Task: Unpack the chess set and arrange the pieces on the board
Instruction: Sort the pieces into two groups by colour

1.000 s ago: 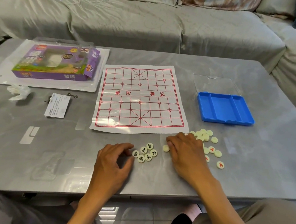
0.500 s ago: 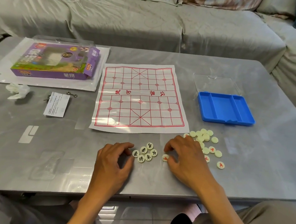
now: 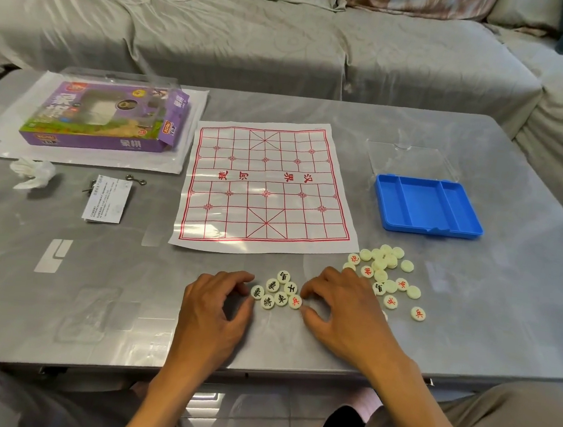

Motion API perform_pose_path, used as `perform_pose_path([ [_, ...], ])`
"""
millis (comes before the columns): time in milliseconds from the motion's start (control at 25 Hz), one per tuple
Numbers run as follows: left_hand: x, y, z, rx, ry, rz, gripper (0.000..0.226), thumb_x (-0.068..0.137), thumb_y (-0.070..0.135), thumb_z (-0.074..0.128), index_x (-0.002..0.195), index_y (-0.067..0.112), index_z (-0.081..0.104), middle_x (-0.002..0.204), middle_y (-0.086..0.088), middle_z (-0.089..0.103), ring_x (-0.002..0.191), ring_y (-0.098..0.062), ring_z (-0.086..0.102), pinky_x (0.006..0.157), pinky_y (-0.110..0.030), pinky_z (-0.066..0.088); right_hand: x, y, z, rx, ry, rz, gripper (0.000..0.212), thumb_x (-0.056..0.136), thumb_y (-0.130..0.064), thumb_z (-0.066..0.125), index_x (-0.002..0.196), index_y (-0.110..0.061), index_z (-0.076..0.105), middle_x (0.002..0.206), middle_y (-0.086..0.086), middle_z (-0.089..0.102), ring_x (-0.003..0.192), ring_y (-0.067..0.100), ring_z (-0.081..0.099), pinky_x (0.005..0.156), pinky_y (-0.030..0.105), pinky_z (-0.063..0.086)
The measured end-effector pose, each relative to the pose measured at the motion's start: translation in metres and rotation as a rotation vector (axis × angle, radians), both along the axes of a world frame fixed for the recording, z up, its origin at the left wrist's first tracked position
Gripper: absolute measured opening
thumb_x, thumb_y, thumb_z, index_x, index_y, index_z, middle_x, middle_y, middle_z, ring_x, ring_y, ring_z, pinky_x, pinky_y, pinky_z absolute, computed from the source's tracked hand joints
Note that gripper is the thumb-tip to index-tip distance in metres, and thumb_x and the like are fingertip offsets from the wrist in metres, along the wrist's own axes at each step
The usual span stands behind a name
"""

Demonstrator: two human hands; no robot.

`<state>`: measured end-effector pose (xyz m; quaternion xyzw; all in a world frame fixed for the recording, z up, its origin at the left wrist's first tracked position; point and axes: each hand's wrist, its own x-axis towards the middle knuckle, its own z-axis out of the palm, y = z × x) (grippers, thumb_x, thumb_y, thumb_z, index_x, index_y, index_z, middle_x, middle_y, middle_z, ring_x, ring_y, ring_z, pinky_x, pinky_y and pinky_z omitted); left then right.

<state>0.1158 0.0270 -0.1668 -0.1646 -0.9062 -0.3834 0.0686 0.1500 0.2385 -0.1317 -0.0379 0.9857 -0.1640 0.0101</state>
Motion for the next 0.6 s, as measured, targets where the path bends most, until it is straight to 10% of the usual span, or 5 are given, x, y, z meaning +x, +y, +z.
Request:
perform_pose_path([
  [600,0.001,0.0,0.002,0.013,-0.009,-0.004,0.029,0.081,0.035,0.061,0.108,0.026,0.066,0.093,0.017,0.064,0.087,-0.005,0.053,0.082,-0.026,0.042,-0.003,0.016,0.007,-0.021,-0.01,-0.156,0.011,0.085,-0.035,0.058,0.093,-0.029,0.06,0.093,-0.012,0.057,0.09,0.009,0.045,0.078,0.025,0.038],
])
